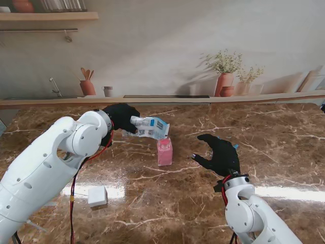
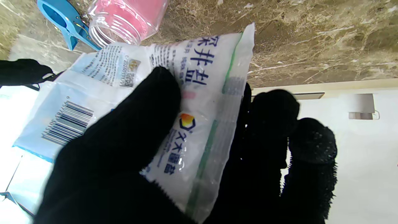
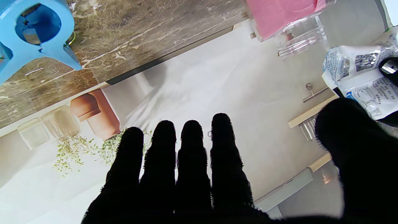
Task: Fill the seasoning bottle
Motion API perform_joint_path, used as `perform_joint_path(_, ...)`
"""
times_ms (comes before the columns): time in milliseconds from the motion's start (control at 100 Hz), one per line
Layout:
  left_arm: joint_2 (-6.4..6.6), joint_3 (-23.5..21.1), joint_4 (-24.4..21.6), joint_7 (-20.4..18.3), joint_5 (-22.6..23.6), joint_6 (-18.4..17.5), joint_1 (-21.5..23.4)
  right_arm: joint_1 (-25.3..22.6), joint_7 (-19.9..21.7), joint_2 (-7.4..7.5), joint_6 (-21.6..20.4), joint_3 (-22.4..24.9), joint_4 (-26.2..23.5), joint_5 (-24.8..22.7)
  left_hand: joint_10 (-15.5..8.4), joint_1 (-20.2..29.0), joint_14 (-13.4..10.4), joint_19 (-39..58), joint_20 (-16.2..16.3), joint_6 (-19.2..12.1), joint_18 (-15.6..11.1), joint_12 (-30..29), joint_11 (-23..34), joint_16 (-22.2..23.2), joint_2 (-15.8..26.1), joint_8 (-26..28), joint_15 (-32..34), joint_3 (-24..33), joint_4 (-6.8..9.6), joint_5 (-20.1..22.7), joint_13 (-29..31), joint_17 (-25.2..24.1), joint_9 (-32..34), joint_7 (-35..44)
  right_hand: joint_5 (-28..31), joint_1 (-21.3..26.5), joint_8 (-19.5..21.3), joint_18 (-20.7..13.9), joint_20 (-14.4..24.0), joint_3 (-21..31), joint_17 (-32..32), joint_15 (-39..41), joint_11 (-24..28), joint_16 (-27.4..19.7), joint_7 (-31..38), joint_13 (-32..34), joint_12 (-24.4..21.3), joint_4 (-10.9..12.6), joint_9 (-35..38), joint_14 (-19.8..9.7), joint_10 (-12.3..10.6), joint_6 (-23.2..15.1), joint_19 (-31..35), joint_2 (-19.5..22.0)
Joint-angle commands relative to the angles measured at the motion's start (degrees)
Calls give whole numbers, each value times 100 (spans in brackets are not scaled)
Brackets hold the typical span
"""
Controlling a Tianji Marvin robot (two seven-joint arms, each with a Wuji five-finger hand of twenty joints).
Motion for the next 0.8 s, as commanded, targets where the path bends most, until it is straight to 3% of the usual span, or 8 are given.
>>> perform_joint_path(0,-5,23,-56,-15,50,-42,-71,-56,60,-14,2,8,19,31,-806,426,-122,435,-6,-1322,-21,136,678,-27,640,285,315,1099,132,394,251,98,492,1547,-84,-27,-35,-45,-45,27,-21,26,36,-62,39,-103,-13,102,-2,-30,2,20,-60,70)
perform_joint_path(790,-11,572,39,-166,580,-77,-551,-86,47,-26,-44,69,16,95,-798,355,-201,480,-107,-1447,-82,-66,789,-50,615,1,338,675,-26,169,307,165,478,1388,-19,-14,-13,1,-13,56,15,38,43,-37,82,-67,20,91,40,-6,22,-44,-28,84)
